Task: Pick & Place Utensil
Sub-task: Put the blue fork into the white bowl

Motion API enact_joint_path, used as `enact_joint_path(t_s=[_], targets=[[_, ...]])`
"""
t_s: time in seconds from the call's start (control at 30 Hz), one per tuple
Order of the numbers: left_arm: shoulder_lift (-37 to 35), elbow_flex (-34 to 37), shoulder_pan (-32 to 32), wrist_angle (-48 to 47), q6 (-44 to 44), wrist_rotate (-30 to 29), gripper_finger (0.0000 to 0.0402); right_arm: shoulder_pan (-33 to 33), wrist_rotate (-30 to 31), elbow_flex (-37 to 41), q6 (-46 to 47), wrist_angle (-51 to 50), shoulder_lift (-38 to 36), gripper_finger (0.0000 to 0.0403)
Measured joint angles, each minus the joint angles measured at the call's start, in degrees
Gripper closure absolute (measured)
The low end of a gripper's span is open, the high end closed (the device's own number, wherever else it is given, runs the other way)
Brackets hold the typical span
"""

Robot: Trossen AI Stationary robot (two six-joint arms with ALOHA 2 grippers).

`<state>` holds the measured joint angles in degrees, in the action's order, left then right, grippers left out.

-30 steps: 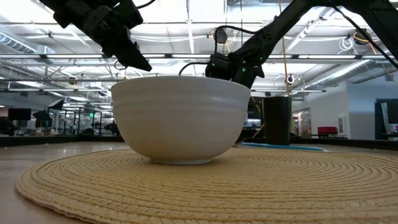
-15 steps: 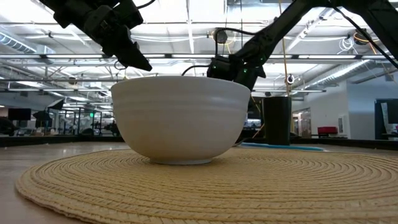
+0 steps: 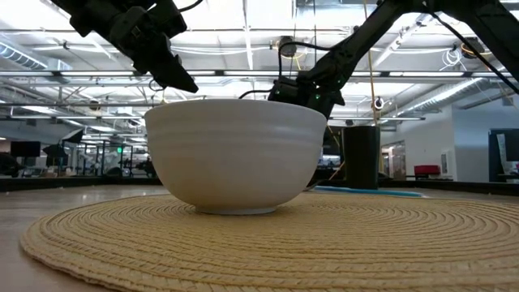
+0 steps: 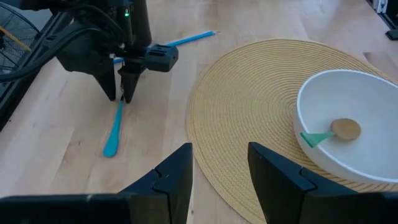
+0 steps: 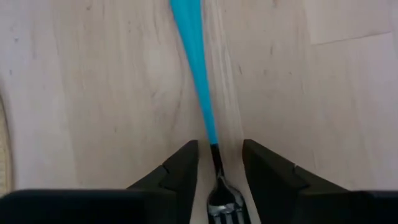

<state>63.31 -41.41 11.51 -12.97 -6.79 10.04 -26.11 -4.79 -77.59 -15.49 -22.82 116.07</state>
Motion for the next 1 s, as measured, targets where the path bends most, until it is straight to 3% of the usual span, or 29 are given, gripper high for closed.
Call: enact_joint_path(t_s=[0.27,0.77,1.0], targets=[[0.0,0.0,0.02,0.0,1.03,-0.02,0.0243,-0.02,0.22,0.03,-0.38,-3.83,0.02,0.0393],[0.0,0.0,0.02,0.89,6.03,-0.06,0.0243,0.74,0.64,0.25,1.97,-3.32,-0.63,0.04],[0.0,0.0,0.02,1.31,7.31,-0.05,0.0243,1.2,0.56,0.49,2.73,-3.8,-4.32,0.0401]])
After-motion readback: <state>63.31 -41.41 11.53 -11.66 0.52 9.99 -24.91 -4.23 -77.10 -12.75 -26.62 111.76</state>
